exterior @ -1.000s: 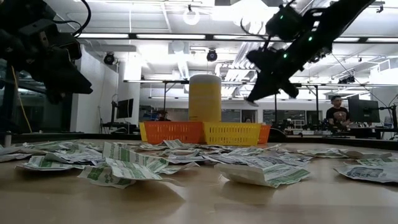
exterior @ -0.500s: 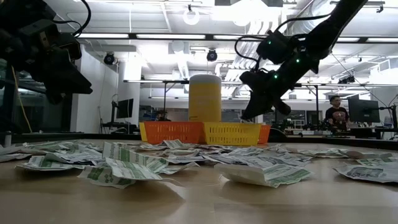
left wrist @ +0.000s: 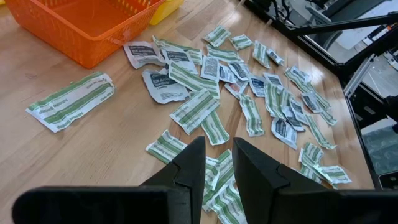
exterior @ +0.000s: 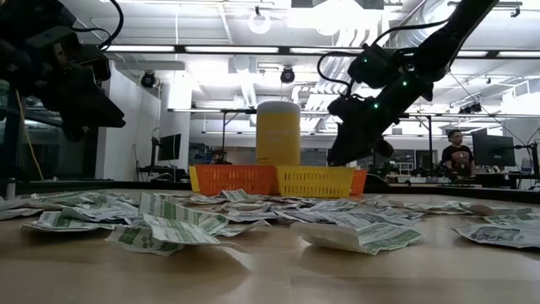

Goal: Pick & Place First Aid Supplies
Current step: Put the green bandage pack into the top orange basket

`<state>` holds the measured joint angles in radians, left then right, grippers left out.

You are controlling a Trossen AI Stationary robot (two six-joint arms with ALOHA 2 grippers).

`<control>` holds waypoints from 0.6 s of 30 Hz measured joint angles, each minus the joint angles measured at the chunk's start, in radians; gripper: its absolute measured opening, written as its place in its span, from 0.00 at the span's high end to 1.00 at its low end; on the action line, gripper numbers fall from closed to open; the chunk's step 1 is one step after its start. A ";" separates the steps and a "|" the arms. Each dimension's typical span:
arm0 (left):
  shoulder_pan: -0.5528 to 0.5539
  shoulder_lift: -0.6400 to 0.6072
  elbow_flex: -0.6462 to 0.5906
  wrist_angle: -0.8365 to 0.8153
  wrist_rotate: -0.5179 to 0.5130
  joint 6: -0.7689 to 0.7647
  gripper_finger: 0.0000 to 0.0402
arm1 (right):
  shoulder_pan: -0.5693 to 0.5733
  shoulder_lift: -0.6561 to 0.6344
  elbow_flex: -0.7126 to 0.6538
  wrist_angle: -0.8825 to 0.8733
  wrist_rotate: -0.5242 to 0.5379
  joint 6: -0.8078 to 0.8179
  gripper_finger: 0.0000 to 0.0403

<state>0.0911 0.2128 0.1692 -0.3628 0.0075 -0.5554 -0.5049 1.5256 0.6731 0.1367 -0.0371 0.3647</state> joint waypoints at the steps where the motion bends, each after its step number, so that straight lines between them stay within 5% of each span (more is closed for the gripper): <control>1: 0.000 0.000 0.000 0.000 0.000 0.000 0.80 | 0.000 -0.003 0.000 -0.006 -0.016 0.011 0.66; 8: 0.000 0.000 0.000 0.000 0.000 0.000 0.80 | 0.002 -0.075 0.000 -0.146 -0.098 0.202 0.56; 18: 0.000 0.000 0.000 0.000 0.000 0.000 0.80 | 0.070 -0.225 0.000 -0.457 -0.078 0.290 0.57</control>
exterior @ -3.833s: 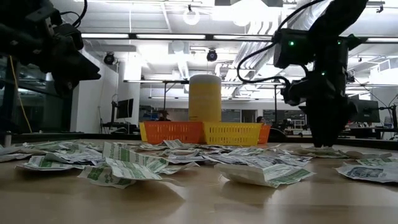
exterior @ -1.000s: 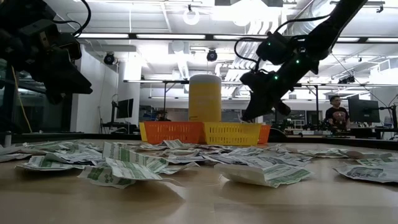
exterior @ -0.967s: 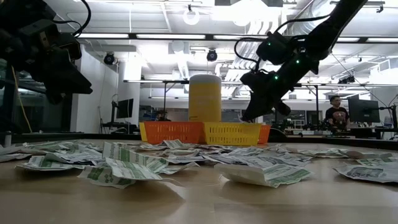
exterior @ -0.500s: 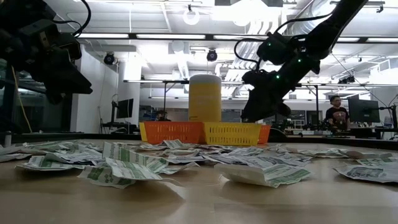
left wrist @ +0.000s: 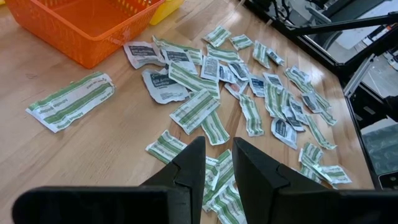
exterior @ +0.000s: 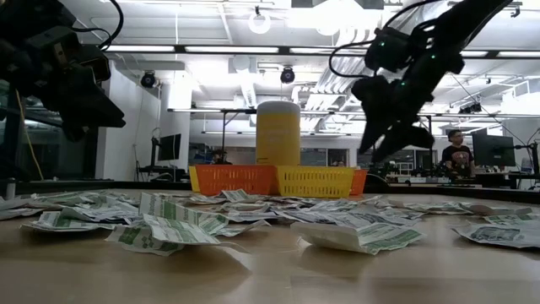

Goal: Pick & Place First Aid Supplies
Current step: Put the green bandage pack into the top orange basket

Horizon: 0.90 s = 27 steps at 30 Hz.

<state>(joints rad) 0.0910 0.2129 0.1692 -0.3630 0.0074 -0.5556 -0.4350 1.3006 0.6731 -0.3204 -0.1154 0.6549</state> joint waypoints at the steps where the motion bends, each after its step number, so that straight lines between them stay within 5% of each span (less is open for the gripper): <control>1: 0.000 0.000 0.000 0.000 0.000 0.000 0.80 | 0.011 -0.002 0.000 -0.026 0.000 0.017 0.57; 18: 0.000 0.000 0.000 -0.002 0.000 0.000 0.80 | 0.176 0.027 0.000 -0.153 0.033 0.415 0.54; 27: 0.000 0.000 0.000 -0.007 0.000 0.000 0.80 | 0.196 0.128 -0.001 -0.049 -0.015 0.517 0.54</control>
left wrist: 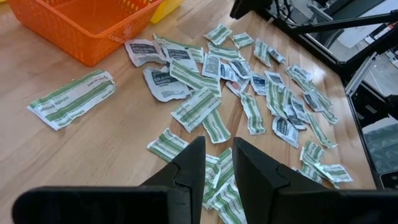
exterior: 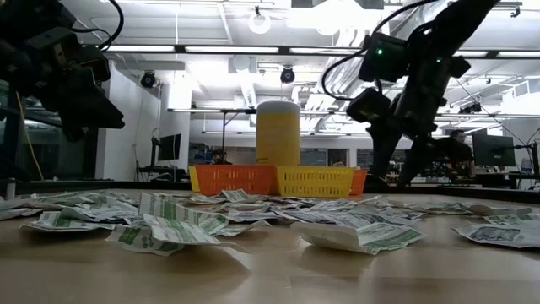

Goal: Pick & Place First Aid Supplies
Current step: Put the green bandage pack into the top orange basket

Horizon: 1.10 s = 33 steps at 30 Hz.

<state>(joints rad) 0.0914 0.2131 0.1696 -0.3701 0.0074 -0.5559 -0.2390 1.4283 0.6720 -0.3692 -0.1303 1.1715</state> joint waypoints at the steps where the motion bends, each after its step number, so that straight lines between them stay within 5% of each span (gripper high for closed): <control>1: 0.000 0.000 0.000 0.000 0.000 0.000 0.80 | 0.000 0.011 0.000 0.012 0.000 0.006 0.54; 15: 0.000 0.000 0.000 0.000 0.000 0.000 0.80 | -0.001 0.136 0.003 0.151 -0.032 0.061 0.57; 29: 0.000 0.000 0.000 0.000 0.000 0.000 0.80 | -0.001 0.141 -0.001 0.143 -0.040 0.045 0.96; 33: 0.000 0.000 0.000 0.000 0.000 0.000 0.80 | 0.000 0.140 -0.001 0.151 -0.046 0.025 0.99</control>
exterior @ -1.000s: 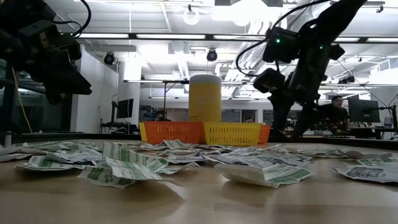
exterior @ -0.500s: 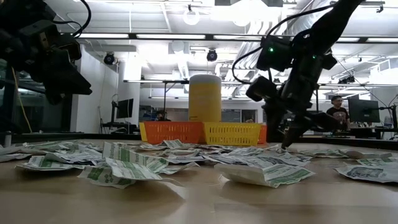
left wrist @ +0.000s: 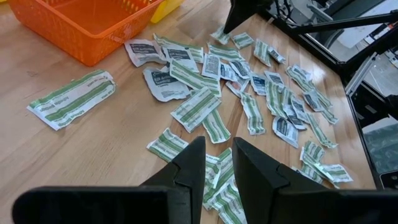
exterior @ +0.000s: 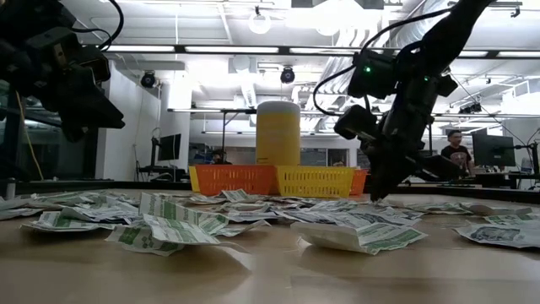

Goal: Pick & Place First Aid Supplies
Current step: Put the green bandage pack into the top orange basket

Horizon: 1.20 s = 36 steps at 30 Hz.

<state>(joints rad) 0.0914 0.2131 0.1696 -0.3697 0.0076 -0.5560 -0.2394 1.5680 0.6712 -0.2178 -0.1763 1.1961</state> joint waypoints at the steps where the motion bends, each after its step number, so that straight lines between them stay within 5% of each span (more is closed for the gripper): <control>1: 0.000 0.000 0.000 0.000 0.000 0.000 0.80 | 0.000 -0.003 0.000 -0.001 0.000 0.000 0.99; 12: 0.000 0.000 0.000 0.000 0.000 0.000 0.80 | 0.003 -0.247 0.005 -0.062 0.065 0.001 1.00; 19: 0.000 0.000 0.000 0.000 0.000 0.000 0.80 | -0.058 -0.348 0.156 -0.311 0.190 -0.116 1.00; 27: 0.000 0.000 0.000 0.000 0.000 0.000 0.80 | -0.248 -0.287 0.353 -0.505 0.290 -0.415 1.00; 36: 0.000 0.000 0.000 0.000 0.000 0.000 0.80 | -0.451 -0.114 0.440 -0.416 0.220 -0.670 1.00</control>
<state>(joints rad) 0.0913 0.2131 0.1696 -0.3698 0.0075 -0.5560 -0.6903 1.4535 1.1117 -0.6338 0.0440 0.5259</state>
